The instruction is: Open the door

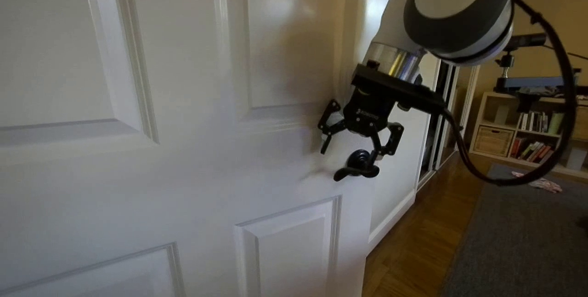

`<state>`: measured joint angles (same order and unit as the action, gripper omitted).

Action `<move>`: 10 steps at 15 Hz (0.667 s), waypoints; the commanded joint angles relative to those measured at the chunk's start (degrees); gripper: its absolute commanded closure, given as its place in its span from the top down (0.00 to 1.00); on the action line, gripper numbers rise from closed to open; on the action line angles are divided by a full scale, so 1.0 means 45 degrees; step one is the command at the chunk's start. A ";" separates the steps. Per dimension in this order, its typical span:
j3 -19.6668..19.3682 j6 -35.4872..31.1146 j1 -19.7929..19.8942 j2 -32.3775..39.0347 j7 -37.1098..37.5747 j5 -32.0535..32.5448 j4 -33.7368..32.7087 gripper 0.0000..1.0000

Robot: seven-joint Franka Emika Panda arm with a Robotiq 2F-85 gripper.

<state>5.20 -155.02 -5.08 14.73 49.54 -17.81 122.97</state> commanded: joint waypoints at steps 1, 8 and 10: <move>0.0691 0.0882 0.0291 -0.1970 -0.2566 -0.1344 0.0595 1.00; 0.0129 0.7686 0.0239 -0.4375 -0.4882 -0.1994 0.0658 1.00; -0.0075 0.8977 0.0366 -0.4791 -0.4635 -0.1125 0.0798 1.00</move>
<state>6.26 -121.43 -4.26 -2.27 28.79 -26.52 123.26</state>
